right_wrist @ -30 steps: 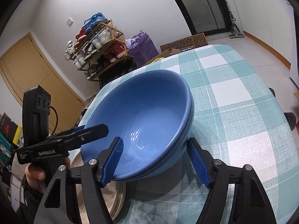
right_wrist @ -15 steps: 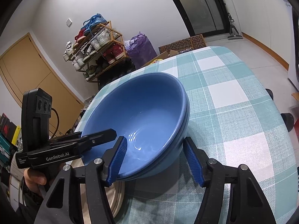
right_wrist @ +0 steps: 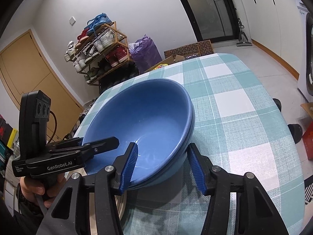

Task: Organize plates and bowls
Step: 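Lift the nested blue bowls and carry them over the cream plate stack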

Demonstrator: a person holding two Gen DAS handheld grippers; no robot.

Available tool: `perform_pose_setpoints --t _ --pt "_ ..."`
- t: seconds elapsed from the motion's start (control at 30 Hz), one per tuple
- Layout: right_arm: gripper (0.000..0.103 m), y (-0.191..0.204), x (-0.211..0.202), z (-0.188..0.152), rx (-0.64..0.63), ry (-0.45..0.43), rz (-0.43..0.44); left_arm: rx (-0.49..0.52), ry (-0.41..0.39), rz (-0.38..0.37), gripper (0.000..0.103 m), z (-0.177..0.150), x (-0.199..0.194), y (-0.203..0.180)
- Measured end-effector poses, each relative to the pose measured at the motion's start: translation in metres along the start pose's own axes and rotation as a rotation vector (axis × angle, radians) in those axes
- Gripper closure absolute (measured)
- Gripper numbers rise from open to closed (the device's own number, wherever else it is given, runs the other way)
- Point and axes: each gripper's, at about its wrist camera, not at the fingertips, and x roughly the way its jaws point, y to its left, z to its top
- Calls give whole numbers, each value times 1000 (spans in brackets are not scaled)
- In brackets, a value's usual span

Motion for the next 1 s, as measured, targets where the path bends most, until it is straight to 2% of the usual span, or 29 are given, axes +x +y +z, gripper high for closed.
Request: perform_pose_setpoints --t 0.5,1.0 --pt "49 1 -7 1 -5 -19 10 15 -19 15 62 3 -10 -7" --pt "49 20 -42 3 -57 -67 38 13 -80 35 62 2 -48 -15"
